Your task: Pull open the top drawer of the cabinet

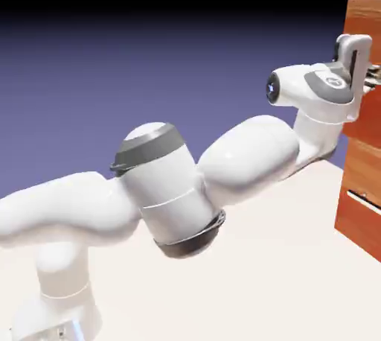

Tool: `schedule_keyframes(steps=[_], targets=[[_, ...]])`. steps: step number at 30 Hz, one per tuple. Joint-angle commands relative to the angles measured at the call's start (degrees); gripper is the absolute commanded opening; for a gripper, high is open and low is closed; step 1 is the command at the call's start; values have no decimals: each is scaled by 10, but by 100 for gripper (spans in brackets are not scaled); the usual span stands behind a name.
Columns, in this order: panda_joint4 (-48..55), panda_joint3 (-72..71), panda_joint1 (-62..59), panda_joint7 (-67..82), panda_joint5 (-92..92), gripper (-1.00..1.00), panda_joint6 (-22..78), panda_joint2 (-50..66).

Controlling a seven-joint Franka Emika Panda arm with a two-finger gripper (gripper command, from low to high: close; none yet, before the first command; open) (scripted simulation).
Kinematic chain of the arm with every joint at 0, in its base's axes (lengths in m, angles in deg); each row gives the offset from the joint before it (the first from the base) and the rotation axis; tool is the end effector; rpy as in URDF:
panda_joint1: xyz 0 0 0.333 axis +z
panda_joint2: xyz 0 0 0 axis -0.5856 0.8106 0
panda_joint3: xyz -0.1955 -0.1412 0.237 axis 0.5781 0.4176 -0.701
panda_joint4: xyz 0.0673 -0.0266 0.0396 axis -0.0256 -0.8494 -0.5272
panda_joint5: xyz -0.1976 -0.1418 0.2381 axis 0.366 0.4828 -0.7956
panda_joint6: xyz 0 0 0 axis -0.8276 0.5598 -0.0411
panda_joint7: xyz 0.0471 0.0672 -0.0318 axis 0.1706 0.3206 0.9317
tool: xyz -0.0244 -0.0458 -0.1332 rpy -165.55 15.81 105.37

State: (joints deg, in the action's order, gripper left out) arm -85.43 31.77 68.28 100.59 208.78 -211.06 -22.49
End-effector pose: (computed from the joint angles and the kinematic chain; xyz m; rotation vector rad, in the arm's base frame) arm 0.6206 -0.1143 0.5626 -0.6142 1.4818 -0.6127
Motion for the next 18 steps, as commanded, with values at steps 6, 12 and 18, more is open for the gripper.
schedule_keyframes(steps=[6, 12, 18], targets=[[-125, -50, -106, -28, 1, -100, 25, 0], [-249, -109, -224, -43, -15, -100, 41, -11], [-358, -169, -337, -42, -47, -100, 43, -35]])
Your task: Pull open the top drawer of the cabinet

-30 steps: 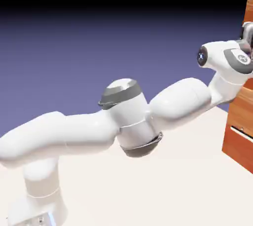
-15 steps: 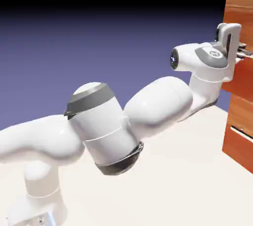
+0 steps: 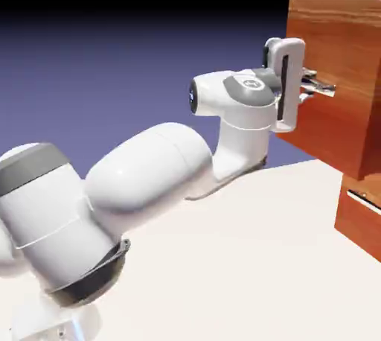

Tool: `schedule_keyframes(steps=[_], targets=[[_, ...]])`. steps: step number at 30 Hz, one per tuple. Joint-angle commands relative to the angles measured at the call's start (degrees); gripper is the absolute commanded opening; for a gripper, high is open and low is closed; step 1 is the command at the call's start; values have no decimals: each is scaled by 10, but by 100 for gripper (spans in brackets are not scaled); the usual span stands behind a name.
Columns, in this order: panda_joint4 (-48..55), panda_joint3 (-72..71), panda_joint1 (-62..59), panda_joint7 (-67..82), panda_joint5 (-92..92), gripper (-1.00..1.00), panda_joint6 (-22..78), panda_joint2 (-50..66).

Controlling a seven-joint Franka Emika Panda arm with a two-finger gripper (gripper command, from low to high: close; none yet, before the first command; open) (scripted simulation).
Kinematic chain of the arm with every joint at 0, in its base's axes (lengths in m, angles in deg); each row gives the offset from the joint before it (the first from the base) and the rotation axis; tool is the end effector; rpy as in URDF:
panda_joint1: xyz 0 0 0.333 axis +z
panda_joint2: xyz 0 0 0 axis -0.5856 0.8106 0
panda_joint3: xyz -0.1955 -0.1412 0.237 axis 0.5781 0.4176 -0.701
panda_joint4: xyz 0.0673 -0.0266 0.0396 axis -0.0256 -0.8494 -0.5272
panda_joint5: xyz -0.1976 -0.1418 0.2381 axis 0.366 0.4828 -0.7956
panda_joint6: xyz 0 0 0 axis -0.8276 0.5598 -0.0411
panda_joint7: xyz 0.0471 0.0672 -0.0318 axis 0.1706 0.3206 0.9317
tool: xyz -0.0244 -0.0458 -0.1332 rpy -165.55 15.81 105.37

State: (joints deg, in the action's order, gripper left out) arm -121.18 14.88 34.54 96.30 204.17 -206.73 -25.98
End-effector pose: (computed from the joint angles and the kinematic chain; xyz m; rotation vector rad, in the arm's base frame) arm 0.4223 -0.1182 0.5625 -0.6143 1.4814 -0.6136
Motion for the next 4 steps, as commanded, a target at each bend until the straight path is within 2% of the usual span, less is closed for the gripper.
schedule_keyframes(steps=[1, 4], targets=[[0, 0, 0, 0, -1, 100, 0, 0], [-35, -21, -42, 5, -18, 100, -5, -11]])
